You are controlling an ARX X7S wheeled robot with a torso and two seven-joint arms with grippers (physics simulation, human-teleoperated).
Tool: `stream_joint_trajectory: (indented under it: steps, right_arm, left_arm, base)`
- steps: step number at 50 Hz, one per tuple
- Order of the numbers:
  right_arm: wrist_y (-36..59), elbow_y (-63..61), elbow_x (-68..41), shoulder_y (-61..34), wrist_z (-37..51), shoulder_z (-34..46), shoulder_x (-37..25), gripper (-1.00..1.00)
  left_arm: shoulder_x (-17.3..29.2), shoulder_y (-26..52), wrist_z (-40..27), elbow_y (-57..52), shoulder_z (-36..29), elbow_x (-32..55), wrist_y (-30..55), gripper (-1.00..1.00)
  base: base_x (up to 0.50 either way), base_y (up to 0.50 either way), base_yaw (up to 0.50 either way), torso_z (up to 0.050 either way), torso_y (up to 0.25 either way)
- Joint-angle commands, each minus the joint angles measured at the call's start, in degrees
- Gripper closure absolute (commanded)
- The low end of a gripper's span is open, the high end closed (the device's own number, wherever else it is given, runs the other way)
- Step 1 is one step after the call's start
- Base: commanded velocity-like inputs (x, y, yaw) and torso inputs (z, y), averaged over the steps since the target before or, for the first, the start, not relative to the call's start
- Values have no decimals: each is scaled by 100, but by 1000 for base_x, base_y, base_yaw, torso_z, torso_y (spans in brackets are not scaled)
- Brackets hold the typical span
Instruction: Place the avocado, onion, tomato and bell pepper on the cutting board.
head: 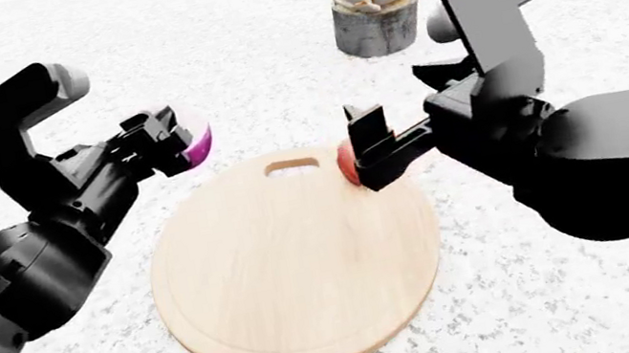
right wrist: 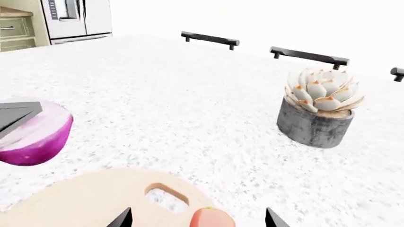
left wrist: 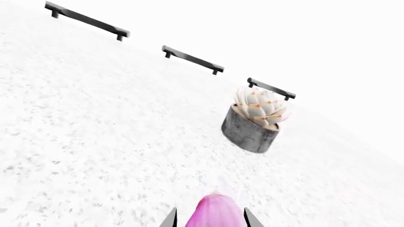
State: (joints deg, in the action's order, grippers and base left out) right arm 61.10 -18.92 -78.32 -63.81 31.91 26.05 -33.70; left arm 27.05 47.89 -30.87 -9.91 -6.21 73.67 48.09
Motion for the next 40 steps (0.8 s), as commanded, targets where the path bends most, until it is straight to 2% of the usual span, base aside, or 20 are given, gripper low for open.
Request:
stream_joint_trajectory:
  steps: [1, 8, 13, 27, 40]
  right_arm:
    - [-209, -892, -900, 173, 815, -864, -459, -100]
    - [-258, -1144, -1364, 233, 1435, -1261, -955, -100]
    - [-366, -1226, -1593, 335, 1573, -1483, -1157, -100]
    - [-497, -1270, -1588, 482, 1539, -1639, -1290, -100]
    - [-621, -1261, -1582, 582, 1483, -1704, -1275, -100]
  left_arm:
    - [-177, 323, 426, 827, -335, -268, -51, 100]
    - [-251, 424, 633, 1141, -481, -417, -99, 100]
    - [-322, 452, 811, 1344, -607, -519, -139, 100]
    - [-512, 608, 1312, 2087, -1051, -1003, -321, 100]
    - [-599, 598, 1478, 2386, -1276, -1161, -338, 100]
  base:
    - [0, 0, 0, 0, 0]
    - [0, 0, 0, 0, 0]
    - [0, 0, 0, 0, 0]
    - [0, 0, 0, 0, 0]
    - [0, 0, 0, 0, 1]
